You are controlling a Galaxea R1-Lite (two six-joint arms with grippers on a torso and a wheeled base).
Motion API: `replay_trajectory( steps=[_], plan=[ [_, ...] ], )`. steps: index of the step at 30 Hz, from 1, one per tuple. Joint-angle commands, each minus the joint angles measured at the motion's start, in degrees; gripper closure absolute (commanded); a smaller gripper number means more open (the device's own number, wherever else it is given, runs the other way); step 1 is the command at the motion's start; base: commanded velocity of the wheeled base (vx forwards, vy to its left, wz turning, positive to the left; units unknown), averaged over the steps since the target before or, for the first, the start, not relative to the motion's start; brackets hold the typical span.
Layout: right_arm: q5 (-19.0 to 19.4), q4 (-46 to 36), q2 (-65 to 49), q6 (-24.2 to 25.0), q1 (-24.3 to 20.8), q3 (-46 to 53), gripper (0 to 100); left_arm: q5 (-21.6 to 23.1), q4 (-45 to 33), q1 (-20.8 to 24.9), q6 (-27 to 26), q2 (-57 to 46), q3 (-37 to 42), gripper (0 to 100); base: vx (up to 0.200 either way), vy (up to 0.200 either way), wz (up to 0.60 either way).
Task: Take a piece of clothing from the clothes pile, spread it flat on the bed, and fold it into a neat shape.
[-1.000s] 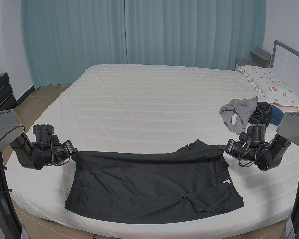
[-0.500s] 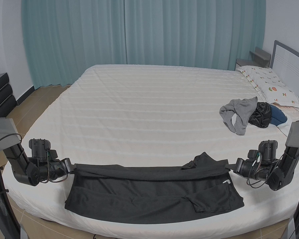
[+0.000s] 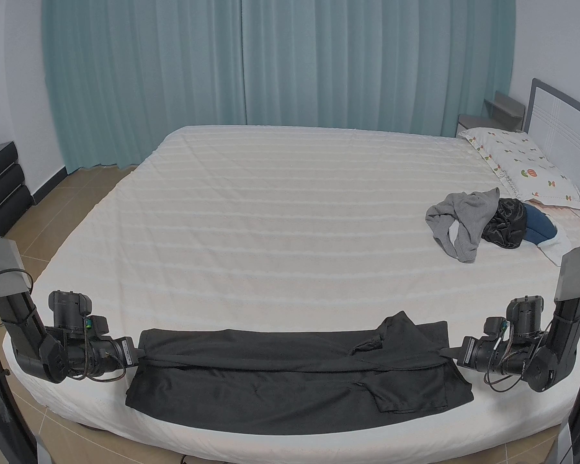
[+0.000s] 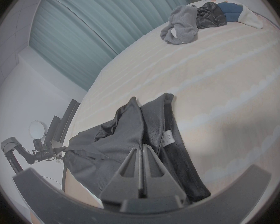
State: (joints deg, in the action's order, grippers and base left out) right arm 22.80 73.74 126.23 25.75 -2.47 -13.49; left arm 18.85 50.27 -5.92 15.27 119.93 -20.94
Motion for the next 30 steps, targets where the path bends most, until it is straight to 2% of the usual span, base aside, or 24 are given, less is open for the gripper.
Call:
replay_trajectory(
  steps=[1,3,4,10,14,18,20,21,22,24,30],
  plan=[
    [0.06,0.53,2.79,-0.87,0.10,0.75,100,-0.04,0.00,0.04,0.02,-0.05,0.73,0,0.000,0.000,0.00],
    [0.06,2.28,4.11,-0.96,0.10,0.84,100,-0.04,0.00,0.12,0.11,-0.31,0.99,0,0.000,0.000,0.00],
    [0.14,3.25,4.28,-0.61,0.19,0.75,0,0.05,0.00,0.12,0.11,-0.49,1.08,0,0.000,0.000,0.00],
    [0.23,6.85,3.05,1.24,0.72,0.40,0,-0.04,-0.09,0.04,0.55,-1.89,0.90,0,0.000,0.000,0.00],
    [0.14,5.98,-0.37,4.93,1.24,-2.24,0,-0.04,-0.09,-0.23,2.04,-2.16,-1.12,0,0.000,0.000,0.00],
    [0.14,3.78,0.24,5.98,1.24,-5.05,0,-0.21,-0.88,0.12,9.77,-2.16,-6.30,0,0.000,0.000,0.00],
    [0.23,3.87,1.21,8.44,1.51,-6.02,0,-0.21,-1.58,0.12,12.76,-1.63,-8.94,0,0.000,0.000,0.00],
    [0.23,3.87,1.38,8.79,1.51,-6.10,0,-0.21,-1.67,0.21,12.85,-1.63,-9.12,0,0.000,0.000,0.00],
    [0.06,3.95,2.17,13.19,1.60,-7.69,0,-0.30,-3.25,0.21,13.47,-0.84,-10.96,0,0.000,0.000,0.00],
    [0.06,3.34,2.88,15.30,1.86,-9.09,0,-0.21,-4.83,0.30,13.73,1.09,-12.81,0,0.000,0.000,0.00],
    [0.06,2.90,5.60,15.21,2.83,-10.76,0,-0.39,-5.71,1.09,13.90,6.90,-15.09,0,0.000,0.000,0.00]
  ],
)
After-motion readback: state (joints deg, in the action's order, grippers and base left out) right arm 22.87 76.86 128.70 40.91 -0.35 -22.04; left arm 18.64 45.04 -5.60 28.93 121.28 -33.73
